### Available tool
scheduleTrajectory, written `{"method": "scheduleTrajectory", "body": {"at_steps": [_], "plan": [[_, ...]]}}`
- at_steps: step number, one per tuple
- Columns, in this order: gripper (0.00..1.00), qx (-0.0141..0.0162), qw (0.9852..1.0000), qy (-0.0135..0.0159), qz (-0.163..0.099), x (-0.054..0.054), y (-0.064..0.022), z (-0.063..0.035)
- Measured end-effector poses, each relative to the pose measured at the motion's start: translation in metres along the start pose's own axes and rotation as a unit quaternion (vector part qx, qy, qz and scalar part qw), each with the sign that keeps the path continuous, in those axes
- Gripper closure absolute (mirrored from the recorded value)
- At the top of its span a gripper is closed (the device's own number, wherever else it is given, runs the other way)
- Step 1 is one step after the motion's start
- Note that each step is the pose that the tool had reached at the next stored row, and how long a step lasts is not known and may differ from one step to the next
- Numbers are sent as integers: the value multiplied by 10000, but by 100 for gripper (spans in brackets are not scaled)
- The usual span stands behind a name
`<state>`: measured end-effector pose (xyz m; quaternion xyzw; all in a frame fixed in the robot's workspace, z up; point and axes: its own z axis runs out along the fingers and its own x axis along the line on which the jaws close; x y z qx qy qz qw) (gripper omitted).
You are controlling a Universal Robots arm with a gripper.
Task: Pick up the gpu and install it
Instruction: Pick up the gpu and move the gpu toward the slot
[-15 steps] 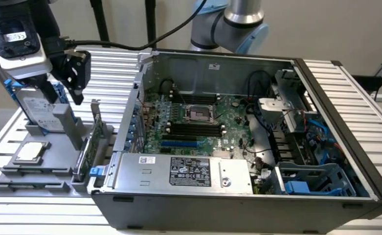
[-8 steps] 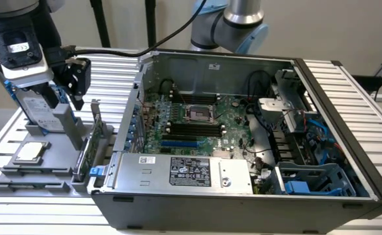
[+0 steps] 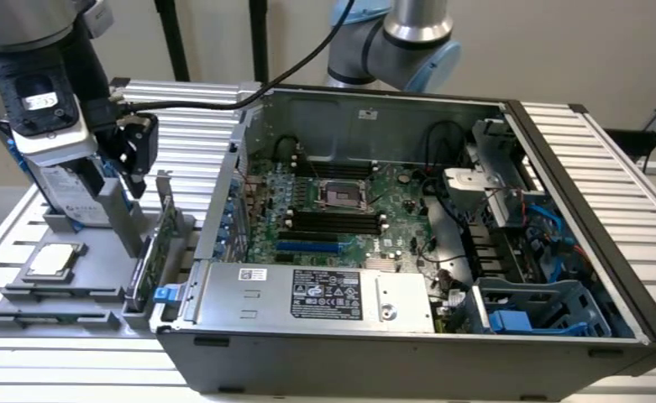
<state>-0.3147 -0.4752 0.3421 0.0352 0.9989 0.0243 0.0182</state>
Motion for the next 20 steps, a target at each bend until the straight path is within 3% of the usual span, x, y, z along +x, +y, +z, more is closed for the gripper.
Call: {"method": "scheduleTrajectory", "body": {"at_steps": [20], "plan": [[46, 0, 10000, 0, 0, 14, -18, 363]]}}
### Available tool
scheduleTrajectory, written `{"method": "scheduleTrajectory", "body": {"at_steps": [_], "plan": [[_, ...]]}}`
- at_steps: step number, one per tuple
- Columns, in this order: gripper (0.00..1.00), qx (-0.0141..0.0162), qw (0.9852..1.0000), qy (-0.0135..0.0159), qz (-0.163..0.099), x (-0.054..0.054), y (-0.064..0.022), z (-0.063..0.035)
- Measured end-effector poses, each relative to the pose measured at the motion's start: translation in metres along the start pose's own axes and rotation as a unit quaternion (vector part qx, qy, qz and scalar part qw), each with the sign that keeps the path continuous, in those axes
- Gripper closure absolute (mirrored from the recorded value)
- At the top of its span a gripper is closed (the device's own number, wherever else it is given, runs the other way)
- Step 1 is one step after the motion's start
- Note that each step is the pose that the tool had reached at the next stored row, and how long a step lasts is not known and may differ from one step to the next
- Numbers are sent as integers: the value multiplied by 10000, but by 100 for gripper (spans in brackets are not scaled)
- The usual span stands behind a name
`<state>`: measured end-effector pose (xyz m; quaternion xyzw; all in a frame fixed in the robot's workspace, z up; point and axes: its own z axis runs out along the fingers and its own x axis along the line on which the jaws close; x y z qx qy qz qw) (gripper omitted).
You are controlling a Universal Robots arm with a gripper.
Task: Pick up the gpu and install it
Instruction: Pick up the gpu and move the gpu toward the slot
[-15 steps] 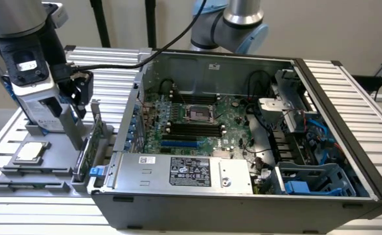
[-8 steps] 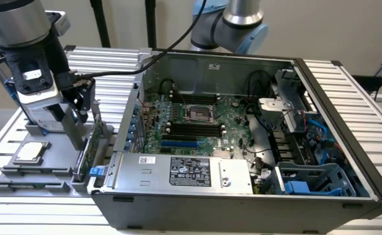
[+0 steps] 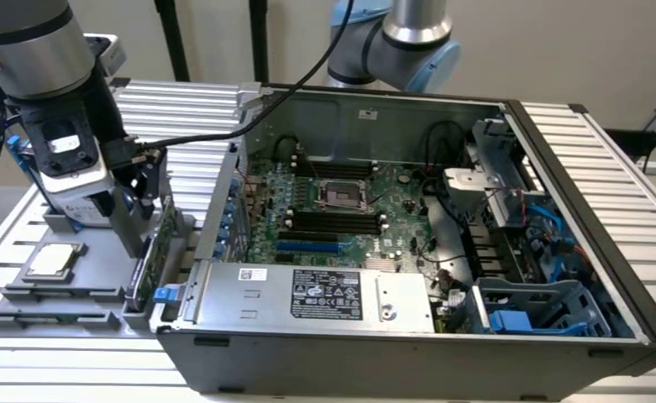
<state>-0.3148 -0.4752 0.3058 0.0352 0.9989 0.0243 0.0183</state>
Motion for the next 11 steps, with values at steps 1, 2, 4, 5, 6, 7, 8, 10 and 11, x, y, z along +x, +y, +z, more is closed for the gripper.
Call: {"method": "scheduleTrajectory", "body": {"at_steps": [1, 2, 4, 5, 6, 7, 8, 10, 11], "plan": [[46, 1, 10000, 1, 0, 1, -1, 18], [46, 1, 10000, 1, 0, 1, -2, 36], [46, 1, 10000, 1, 0, 3, -4, 72], [46, 0, 10000, 0, 0, 3, -5, 91], [46, 0, 10000, 0, 0, 4, -6, 109], [46, 0, 10000, 0, -1, 4, -7, 127], [46, 0, 10000, 0, -1, 5, -7, 145], [46, 0, 10000, 0, -2, 6, -9, 182], [46, 0, 10000, 0, -1, 6, -10, 200]]}}
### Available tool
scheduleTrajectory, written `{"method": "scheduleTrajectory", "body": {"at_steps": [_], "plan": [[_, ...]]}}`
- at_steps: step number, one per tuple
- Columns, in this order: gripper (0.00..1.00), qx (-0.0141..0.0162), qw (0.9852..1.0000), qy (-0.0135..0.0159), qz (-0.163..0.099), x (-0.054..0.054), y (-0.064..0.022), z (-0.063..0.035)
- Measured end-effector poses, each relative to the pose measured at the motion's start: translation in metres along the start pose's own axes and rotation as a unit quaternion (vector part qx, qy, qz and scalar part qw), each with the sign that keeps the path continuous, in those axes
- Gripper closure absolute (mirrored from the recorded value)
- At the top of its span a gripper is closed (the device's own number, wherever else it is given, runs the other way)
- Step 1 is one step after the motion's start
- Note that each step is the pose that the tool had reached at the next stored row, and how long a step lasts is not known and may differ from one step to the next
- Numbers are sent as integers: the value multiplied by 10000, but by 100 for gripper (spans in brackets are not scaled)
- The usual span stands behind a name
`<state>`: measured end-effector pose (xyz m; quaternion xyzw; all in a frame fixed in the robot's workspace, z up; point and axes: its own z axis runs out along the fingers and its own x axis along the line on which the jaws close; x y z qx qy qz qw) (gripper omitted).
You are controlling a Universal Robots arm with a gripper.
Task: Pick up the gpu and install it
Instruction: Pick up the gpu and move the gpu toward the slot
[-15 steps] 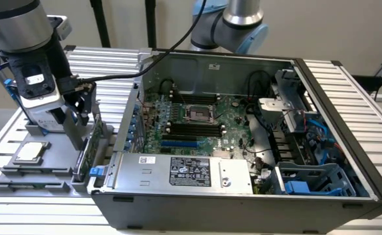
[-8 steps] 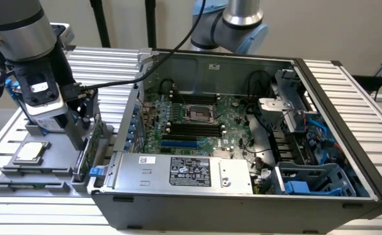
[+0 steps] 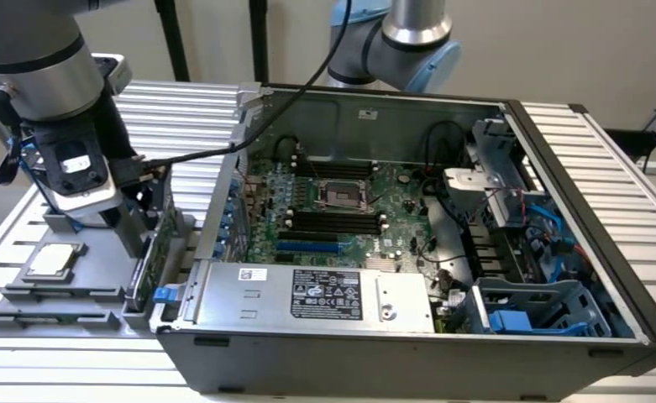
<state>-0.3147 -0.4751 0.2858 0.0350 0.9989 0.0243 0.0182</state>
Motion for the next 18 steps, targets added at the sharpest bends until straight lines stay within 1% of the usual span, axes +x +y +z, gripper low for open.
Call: {"method": "scheduleTrajectory", "body": {"at_steps": [12, 18], "plan": [[46, 0, 10000, 0, -1, -44, -8, 220], [46, 0, 10000, 0, 5, -45, -13, 328]]}}
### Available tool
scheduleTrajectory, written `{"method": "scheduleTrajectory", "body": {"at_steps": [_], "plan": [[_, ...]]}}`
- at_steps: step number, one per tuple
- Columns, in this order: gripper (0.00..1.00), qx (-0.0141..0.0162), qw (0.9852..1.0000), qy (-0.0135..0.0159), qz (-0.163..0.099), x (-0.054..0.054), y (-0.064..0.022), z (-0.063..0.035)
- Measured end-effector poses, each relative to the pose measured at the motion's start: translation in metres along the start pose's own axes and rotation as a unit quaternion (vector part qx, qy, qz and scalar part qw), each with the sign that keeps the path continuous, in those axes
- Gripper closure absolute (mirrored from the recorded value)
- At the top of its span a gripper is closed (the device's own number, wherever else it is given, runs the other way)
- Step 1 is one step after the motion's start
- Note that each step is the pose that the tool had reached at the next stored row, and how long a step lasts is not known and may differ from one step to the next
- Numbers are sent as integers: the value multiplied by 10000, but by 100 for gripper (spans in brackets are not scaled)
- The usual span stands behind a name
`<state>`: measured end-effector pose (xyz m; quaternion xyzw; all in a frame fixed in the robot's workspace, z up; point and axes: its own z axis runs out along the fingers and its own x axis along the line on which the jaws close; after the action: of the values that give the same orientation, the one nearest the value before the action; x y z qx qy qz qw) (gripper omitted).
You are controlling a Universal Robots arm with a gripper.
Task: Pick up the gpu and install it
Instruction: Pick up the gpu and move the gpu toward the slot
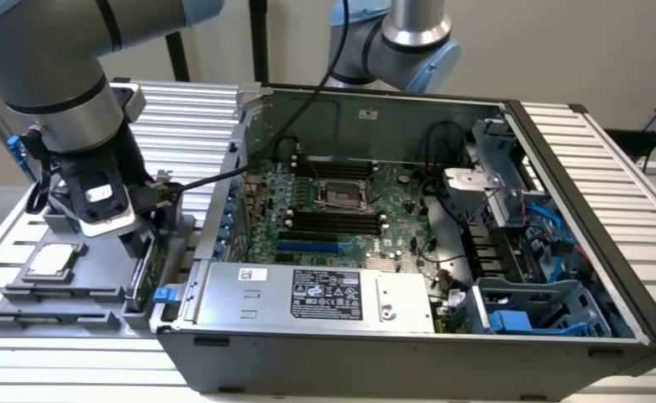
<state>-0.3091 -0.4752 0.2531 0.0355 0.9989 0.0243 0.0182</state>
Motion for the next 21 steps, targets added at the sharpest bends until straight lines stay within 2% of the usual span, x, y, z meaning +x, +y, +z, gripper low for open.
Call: {"method": "scheduleTrajectory", "body": {"at_steps": [8, 17, 21], "plan": [[46, 1, 10000, -3, 55, 4, -25, 137], [46, 4, 10000, 20, 59, -37, -45, 142], [46, 4, 10000, 22, 60, -41, -52, 149]]}}
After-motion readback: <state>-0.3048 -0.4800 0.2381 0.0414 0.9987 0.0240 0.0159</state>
